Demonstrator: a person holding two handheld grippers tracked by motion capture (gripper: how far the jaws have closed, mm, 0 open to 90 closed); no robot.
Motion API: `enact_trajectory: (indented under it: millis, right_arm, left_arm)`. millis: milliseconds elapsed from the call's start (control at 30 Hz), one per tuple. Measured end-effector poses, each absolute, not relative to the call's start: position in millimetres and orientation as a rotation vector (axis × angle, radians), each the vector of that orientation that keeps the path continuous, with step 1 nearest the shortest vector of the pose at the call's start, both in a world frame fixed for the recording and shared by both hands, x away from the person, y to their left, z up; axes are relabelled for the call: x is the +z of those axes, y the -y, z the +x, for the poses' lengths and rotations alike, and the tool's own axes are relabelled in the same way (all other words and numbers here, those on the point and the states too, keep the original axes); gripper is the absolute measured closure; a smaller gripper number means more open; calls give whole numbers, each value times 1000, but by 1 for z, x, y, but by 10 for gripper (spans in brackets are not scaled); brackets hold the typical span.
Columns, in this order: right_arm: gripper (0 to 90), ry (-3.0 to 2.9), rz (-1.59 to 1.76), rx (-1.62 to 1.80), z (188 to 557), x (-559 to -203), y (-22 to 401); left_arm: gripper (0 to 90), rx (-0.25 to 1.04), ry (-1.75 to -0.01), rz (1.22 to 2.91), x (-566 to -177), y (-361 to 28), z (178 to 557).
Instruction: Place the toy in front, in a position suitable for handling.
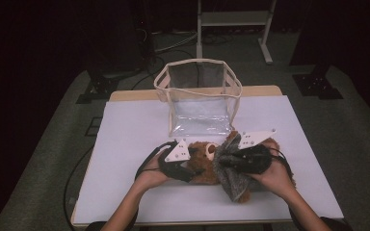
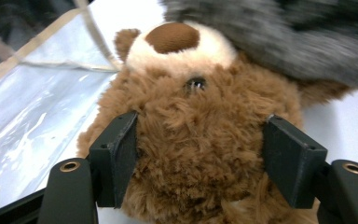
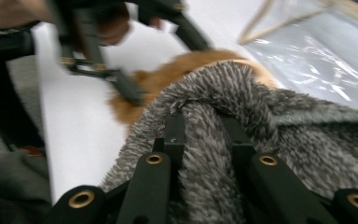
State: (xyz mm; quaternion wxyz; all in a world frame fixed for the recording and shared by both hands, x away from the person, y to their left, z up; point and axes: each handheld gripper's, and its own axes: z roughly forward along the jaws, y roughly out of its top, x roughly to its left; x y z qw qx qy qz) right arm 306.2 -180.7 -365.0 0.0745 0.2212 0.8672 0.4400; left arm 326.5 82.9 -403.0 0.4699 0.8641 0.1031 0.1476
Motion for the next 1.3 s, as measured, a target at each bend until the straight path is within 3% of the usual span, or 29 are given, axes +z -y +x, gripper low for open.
enact_trajectory:
  millis: [233, 567, 933, 1300]
  right_arm:
    - [755, -2638, 585, 1285, 301, -369, 163]
    - [755, -2547, 712, 1269, 305, -361, 207]
    - [753, -2611, 622, 1207, 300, -372, 173]
    - [755, -2530, 729, 1289, 297, -359, 218]
  left_arm:
    - [315, 361, -302, 2103, -401, -84, 327]
    - [282, 298, -194, 2152, -402, -82, 323]
    - [234, 266, -196, 2100, -405, -82, 326]
    - [243, 256, -164, 2133, -407, -85, 324]
